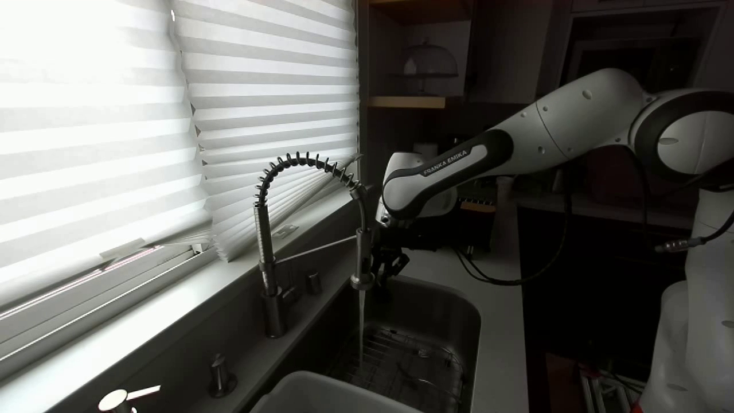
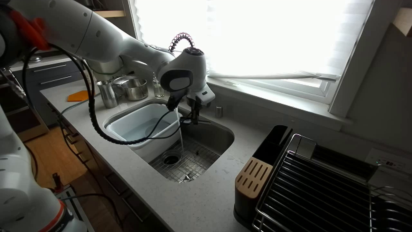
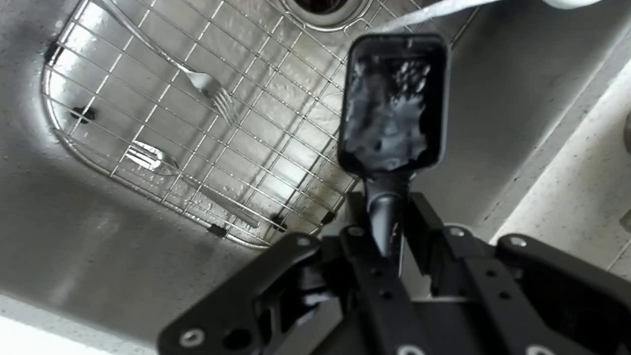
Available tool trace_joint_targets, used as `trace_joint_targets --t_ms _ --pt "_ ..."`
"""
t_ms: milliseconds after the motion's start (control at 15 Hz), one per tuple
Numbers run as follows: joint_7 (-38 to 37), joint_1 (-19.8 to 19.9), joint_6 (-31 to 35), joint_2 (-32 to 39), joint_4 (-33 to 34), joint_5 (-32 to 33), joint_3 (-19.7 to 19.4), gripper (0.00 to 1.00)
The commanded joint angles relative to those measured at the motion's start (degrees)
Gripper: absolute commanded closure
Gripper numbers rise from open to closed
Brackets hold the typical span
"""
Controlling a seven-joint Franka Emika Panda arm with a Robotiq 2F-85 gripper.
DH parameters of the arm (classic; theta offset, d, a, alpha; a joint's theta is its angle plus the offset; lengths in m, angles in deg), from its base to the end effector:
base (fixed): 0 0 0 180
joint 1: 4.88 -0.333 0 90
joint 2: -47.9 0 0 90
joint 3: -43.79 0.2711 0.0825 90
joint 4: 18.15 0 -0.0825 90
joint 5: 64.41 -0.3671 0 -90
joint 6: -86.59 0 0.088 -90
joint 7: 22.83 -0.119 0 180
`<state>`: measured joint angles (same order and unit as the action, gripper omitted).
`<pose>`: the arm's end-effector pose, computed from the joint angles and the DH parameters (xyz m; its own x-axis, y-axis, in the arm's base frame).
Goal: Place the black ladle under the running faucet then put it back on the counter.
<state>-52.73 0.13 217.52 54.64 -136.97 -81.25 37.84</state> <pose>0.5516 -0.0968 0.3373 0.6295 -0.7755 -0.0479 -0.7624 -0.6045 -0.2310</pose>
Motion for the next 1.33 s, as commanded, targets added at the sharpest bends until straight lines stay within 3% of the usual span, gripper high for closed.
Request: trace_joint_targets --t_ms 0,800,1267 --pt "-3.4 0.1 -3.2 -1.2 0.6 4.5 -1.2 0.94" --pt "-6.5 1.8 -6.8 -5.2 2.2 13.7 -3.1 0.94" --pt "-20.5 5.2 -5.0 -5.3 0.7 18.0 -6.2 0.94"
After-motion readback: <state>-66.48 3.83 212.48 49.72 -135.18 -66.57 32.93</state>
